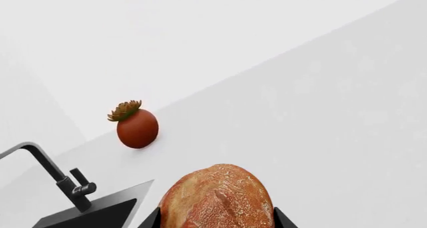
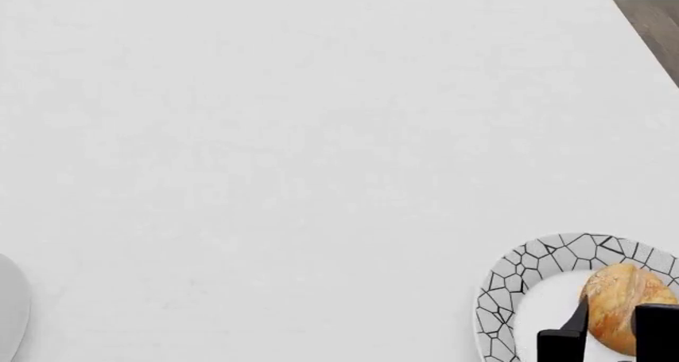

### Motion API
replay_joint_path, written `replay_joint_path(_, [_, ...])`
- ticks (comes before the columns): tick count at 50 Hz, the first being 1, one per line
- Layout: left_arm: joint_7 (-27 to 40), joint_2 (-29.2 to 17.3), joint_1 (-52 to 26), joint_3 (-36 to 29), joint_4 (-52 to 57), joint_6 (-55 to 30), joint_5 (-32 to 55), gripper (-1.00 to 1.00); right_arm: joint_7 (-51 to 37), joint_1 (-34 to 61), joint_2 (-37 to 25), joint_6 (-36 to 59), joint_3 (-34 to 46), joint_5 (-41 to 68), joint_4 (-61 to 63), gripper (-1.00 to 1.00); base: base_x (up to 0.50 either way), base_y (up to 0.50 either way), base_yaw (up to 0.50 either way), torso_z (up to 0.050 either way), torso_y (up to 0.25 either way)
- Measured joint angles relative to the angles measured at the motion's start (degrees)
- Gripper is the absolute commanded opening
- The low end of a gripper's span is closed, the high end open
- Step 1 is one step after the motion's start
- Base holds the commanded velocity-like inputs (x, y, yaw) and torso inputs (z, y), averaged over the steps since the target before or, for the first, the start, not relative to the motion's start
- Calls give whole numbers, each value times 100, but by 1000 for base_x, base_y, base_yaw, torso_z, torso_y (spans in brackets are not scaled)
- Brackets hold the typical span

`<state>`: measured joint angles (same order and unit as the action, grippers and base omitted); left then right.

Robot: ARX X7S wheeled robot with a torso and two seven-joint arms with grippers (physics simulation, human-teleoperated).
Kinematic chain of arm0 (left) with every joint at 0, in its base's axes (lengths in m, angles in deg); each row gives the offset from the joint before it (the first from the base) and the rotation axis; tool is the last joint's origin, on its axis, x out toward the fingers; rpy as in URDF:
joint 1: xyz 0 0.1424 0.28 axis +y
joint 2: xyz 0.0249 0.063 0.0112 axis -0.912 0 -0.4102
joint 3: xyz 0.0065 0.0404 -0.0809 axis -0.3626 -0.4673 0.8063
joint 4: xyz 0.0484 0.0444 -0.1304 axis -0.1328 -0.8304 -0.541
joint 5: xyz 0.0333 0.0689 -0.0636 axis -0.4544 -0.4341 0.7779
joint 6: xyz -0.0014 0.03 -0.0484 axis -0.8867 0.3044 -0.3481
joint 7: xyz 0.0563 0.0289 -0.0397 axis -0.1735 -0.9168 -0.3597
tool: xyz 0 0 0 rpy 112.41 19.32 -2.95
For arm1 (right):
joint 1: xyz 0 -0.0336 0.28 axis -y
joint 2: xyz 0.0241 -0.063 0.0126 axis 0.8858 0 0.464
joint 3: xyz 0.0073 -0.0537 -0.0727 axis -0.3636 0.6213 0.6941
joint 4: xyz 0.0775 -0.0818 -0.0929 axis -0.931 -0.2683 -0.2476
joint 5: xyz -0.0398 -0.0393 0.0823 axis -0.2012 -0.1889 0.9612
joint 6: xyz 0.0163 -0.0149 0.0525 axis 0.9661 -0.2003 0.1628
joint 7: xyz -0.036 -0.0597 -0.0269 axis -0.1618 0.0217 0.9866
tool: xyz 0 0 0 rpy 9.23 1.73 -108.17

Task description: Place all breads on the cutting board.

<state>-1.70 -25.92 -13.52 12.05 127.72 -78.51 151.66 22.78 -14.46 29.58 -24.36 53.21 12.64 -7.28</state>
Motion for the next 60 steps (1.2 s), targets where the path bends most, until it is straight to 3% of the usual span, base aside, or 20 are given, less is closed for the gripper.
replay_joint_path(60, [135,-37,-47,-192,133,34,157,-100,-270,443,-230,-141,185,252,-1027,100,0,0,0,0,0])
